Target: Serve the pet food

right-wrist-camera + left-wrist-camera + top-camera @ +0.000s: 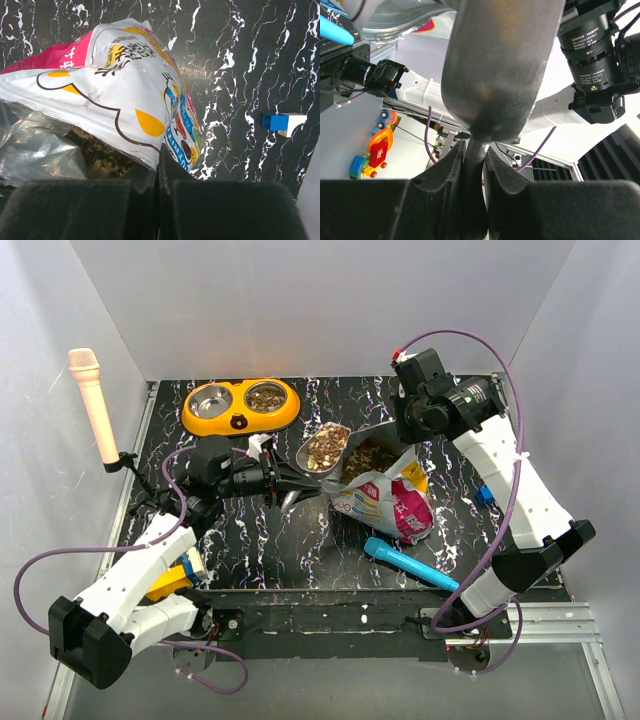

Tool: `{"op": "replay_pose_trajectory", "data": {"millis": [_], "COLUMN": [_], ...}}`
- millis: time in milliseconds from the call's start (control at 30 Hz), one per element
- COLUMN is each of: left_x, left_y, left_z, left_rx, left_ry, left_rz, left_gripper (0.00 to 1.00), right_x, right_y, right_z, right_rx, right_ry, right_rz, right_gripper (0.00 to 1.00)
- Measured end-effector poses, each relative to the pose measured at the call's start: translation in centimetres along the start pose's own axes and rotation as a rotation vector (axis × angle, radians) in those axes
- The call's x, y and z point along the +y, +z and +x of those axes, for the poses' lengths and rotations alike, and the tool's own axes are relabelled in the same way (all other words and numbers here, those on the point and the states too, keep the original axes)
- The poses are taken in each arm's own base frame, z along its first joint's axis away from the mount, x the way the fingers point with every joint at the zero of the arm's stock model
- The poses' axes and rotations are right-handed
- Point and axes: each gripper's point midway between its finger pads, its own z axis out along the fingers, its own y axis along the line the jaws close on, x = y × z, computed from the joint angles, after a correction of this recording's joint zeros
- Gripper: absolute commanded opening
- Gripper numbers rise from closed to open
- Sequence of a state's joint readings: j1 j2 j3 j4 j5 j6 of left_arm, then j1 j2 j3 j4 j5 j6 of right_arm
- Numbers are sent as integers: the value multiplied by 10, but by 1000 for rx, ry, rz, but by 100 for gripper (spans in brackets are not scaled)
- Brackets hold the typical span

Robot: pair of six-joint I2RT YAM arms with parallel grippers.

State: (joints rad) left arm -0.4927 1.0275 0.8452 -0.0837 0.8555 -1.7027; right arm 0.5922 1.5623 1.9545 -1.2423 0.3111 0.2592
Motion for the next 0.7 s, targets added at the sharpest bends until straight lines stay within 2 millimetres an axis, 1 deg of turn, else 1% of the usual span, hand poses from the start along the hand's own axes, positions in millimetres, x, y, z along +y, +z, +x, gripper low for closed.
{"op": "replay_pose_trajectory", "data": {"millis": [100, 200, 300, 400, 600, 700], "left_x": [-4, -15, -21, -20, -11, -15], "left_y": [-1, -1, -3, -4, -5, -6], "left_z": [2, 1, 1, -1, -6, -9], "left_rx": [-5, -18, -39, -55, -80, -92], "left_ry": [37, 101, 158, 189, 190, 179], "left_rz": [-26, -61, -76, -88, -120, -109], "left_gripper": [0, 0, 0, 0, 0, 0], "right_x": [0, 2, 2, 2, 2, 1], "right_y": [0, 0, 0, 0, 0, -1], "right_z": [0, 0, 0, 0, 1, 2], "right_rx": [1, 2, 3, 3, -1, -7], "right_ry": [3, 3, 3, 3, 4, 5], "right_rz": [-5, -14, -16, -16, -16, -18], "right_gripper": [1, 1, 1, 1, 1, 1]}}
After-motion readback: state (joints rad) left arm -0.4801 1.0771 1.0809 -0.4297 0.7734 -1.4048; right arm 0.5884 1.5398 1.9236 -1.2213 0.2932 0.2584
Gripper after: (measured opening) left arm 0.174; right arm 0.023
